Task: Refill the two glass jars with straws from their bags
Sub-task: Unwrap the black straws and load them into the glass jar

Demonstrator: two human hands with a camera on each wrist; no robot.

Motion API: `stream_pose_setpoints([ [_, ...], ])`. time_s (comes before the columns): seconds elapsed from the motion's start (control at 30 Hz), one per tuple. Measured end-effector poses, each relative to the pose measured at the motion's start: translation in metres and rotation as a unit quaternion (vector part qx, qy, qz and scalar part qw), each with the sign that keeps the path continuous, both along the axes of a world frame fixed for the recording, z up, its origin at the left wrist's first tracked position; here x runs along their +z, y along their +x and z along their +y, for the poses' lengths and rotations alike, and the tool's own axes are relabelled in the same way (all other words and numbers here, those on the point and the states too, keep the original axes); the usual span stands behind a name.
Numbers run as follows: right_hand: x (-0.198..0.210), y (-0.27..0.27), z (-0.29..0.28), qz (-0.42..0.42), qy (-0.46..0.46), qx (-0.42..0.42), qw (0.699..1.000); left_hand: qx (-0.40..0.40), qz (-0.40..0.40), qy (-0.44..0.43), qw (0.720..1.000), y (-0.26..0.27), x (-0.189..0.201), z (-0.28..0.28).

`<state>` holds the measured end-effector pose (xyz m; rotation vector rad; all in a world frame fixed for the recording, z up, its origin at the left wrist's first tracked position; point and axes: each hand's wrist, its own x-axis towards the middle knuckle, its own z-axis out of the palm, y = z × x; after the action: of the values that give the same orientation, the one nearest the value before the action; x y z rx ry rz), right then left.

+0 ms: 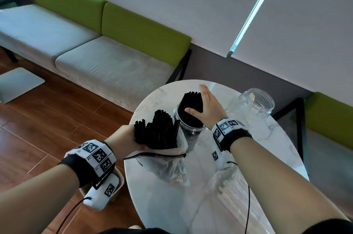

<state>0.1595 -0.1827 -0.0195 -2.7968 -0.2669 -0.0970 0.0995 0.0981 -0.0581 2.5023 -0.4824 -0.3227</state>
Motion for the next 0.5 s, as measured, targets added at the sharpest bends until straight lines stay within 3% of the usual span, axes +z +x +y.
stream_pose_setpoints([
  [0.17, 0.004, 0.012, 0.026, -0.004, 0.007, -0.001, 1.0, 0.017, 0.0, 0.011, 1.0, 0.005, -0.01, 0.0],
  [0.33, -0.001, 0.014, 0.043, -0.075, 0.035, -0.05, 0.995, 0.021, -0.01, 0.039, 0.999, 0.002, -0.005, -0.003],
  [0.5, 0.001, 0.017, 0.037, -0.158, 0.048, -0.07, 0.984, 0.029, 0.006, -0.012, 0.999, 0.0, 0.002, -0.004],
])
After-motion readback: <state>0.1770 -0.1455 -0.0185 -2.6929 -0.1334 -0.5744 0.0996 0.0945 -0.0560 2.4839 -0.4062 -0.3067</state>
